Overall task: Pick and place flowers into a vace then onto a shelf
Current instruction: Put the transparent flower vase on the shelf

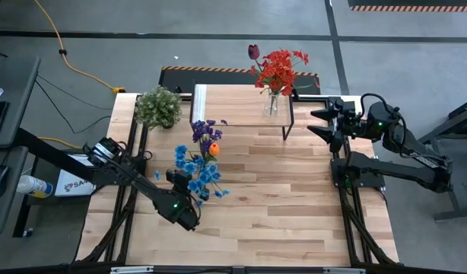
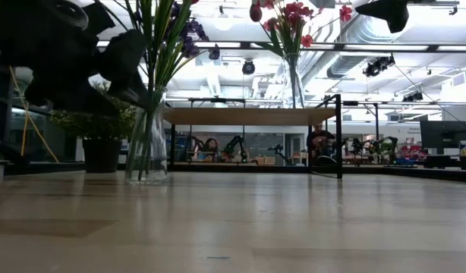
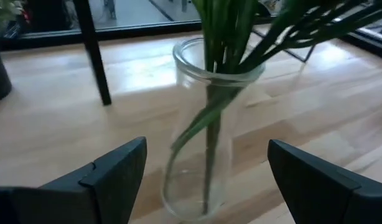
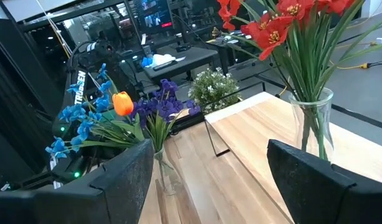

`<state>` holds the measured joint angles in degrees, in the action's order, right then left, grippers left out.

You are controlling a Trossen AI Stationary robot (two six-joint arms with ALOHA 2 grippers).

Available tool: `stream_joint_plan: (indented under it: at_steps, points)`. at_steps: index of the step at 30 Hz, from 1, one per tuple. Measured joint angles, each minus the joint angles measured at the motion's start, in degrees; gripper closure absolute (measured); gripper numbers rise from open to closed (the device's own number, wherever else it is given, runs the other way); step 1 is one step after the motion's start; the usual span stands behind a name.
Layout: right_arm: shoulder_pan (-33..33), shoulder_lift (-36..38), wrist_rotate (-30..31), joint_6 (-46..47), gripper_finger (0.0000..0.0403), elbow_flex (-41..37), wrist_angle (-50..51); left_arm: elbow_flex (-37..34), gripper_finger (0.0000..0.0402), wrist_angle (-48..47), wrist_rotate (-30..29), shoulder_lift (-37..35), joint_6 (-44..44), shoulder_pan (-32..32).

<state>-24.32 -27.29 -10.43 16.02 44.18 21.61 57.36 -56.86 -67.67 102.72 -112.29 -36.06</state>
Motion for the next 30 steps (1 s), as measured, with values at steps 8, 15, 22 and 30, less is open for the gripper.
stream_joint_plan:
  at_steps: [8, 15, 22, 30]
  points:
    - [-0.02, 0.01, 0.43, -1.07, 0.0100, 0.00, -0.01, -0.06, 0.0037, -0.07, -2.60, 0.46, 1.73, 0.67]
    - [0.00, 0.01, 0.43, -1.06, 0.0100, 0.00, 0.00, -0.06, 0.0039, -0.04, -3.40, 0.46, 5.23, 3.07]
    - [0.00, 0.01, 0.43, -1.06, 0.0100, 0.00, 0.00, -0.06, 0.0039, 0.92, -3.39, 0.46, 7.24, 5.09]
    - [0.00, 0.01, 0.42, -1.06, 0.0100, 0.00, 0.00, -0.06, 0.0046, 5.69, -3.37, 0.46, 11.79, 6.00]
